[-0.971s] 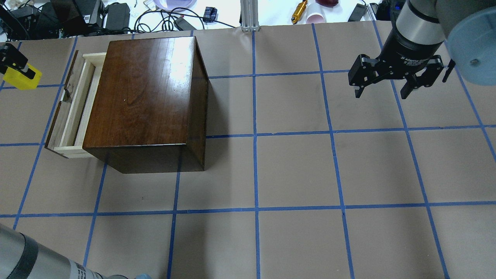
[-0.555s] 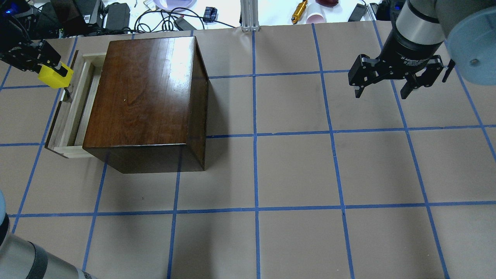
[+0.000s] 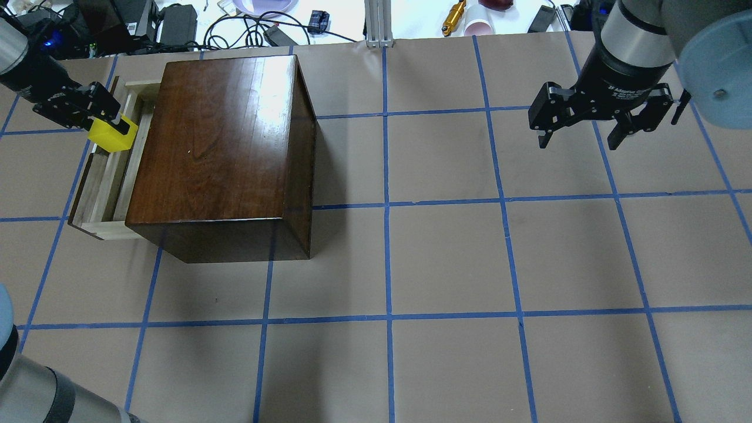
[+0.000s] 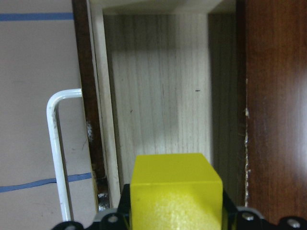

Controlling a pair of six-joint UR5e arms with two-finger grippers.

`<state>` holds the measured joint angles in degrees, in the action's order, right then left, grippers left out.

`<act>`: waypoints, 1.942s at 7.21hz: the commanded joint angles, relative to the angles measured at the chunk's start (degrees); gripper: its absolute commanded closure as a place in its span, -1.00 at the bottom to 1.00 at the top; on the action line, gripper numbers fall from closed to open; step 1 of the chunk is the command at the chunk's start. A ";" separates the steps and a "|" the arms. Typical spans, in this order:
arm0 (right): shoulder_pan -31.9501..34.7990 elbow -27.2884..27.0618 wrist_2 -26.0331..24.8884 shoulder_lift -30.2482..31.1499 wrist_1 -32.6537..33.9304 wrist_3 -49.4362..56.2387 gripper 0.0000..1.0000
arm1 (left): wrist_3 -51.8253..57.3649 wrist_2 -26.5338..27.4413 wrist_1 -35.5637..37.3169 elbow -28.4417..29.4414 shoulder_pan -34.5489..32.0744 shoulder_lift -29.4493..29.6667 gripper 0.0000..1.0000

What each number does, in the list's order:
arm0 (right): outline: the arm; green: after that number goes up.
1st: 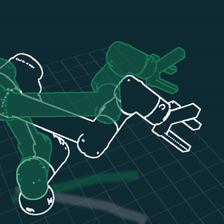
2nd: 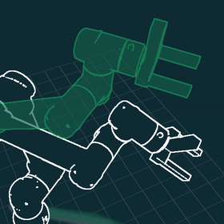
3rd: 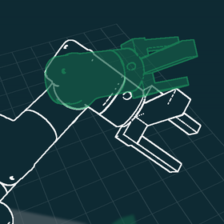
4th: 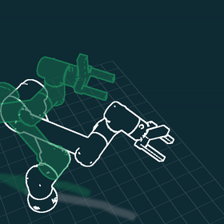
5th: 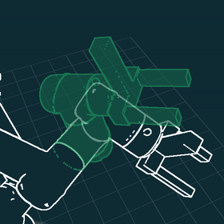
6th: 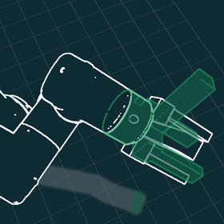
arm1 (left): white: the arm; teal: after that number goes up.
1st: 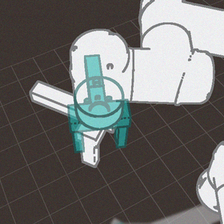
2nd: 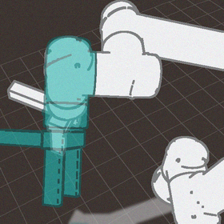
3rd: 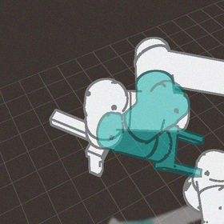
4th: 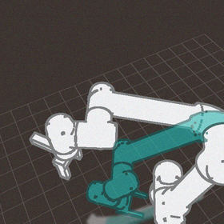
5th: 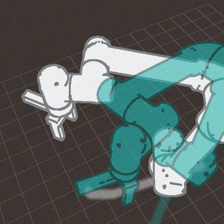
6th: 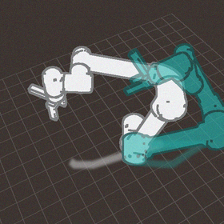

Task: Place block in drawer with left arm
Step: 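Carry the yellow cube over the open drawer with the left gripper, then lower the cube into the drawer and open the left gripper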

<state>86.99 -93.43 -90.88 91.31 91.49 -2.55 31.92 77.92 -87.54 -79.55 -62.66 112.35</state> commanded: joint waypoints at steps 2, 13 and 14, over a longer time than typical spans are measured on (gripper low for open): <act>0.03 0.00 0.00 0.00 0.00 0.00 -1.00 | -0.10 -0.40 2.29 -1.48 -0.18 0.85 1.00; 0.03 0.00 0.00 0.00 0.00 0.00 -1.00 | -0.19 2.82 2.29 -0.87 0.00 0.77 -1.00; 0.03 -0.08 0.00 0.00 0.00 0.00 -1.00 | -0.19 3.46 2.20 -0.78 0.00 0.33 -1.00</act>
<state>87.01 -93.44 -90.88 91.32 91.49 -2.55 31.71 79.73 -85.28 -80.43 -62.67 113.13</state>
